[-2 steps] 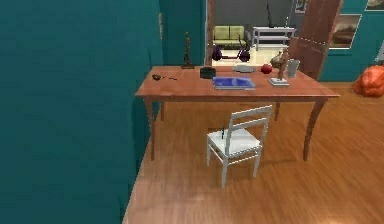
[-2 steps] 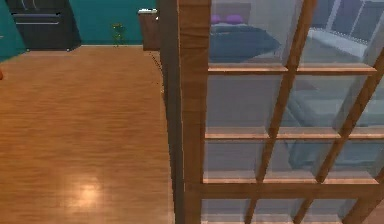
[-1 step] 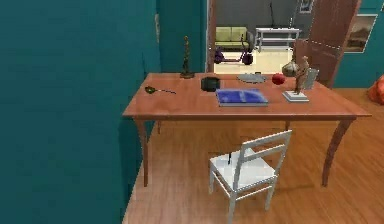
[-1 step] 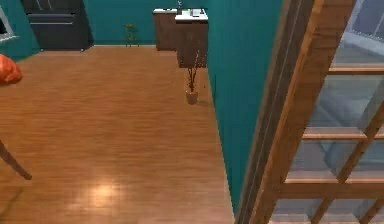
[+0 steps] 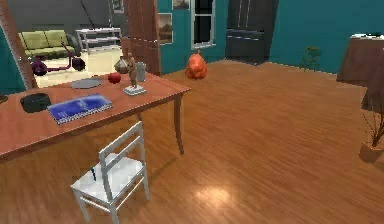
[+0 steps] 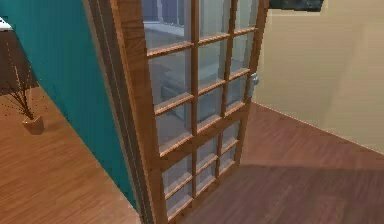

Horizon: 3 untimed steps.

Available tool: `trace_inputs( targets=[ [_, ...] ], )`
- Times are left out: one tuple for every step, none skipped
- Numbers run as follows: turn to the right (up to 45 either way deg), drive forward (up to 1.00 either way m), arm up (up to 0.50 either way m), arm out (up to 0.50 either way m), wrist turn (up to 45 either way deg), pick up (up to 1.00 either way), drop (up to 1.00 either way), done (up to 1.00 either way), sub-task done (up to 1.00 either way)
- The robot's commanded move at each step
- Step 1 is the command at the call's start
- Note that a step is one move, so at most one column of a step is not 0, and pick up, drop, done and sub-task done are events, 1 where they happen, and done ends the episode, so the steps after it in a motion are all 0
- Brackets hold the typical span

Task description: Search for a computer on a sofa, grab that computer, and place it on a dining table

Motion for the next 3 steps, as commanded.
trace_inputs(
  targets=[
    [12.0, 0.00, 0.00, 0.00, 0.0, 0.00, 0.00, 0.00, 0.00],
    [0.0, 1.00, 0.00, 0.00, 0.0, 0.00, 0.00, 0.00, 0.00],
    [0.0, 1.00, 0.00, 0.00, 0.0, 0.00, 0.00, 0.00, 0.00]
  ],
)
